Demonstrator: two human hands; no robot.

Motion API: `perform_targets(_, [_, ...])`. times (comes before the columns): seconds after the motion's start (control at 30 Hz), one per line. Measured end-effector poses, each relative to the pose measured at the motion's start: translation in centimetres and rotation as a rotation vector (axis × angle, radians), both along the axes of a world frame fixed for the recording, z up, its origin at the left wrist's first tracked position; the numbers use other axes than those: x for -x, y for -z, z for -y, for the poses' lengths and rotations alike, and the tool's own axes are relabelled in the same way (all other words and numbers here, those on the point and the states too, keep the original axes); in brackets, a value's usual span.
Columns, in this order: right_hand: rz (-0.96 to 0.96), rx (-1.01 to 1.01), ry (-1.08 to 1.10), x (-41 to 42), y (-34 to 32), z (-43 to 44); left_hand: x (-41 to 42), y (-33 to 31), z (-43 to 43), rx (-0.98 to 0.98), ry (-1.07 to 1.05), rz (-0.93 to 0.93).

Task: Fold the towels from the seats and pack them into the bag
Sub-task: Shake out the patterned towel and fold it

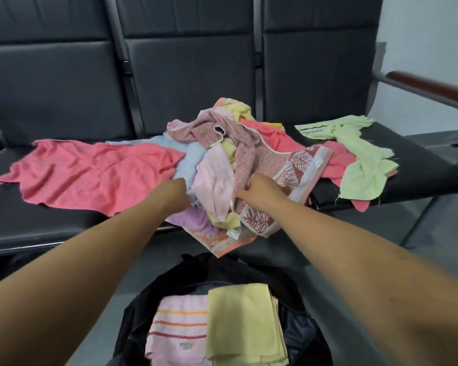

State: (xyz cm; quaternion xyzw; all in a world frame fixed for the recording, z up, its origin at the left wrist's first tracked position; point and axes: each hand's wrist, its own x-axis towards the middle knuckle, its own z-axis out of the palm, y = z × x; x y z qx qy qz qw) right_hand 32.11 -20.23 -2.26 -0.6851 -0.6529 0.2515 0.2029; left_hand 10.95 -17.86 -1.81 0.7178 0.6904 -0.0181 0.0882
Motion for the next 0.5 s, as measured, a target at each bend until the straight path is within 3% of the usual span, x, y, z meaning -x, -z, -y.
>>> perform_targets(0.1, [-0.053,0.001,0.034,1.7,2.1,-0.7,0.1,2.0,-0.9,0.042,-0.025,-0.022])
perform_targets(0.3, [-0.076,-0.106,0.153,2.2,4.3,-2.0,2.0,4.7,-1.1,-0.094,0.002,0.084])
perform_targets(0.5, [-0.341,-0.368,0.102,0.0,-1.5,-0.5,2.8,2.7,-0.9,0.023,0.001,0.203])
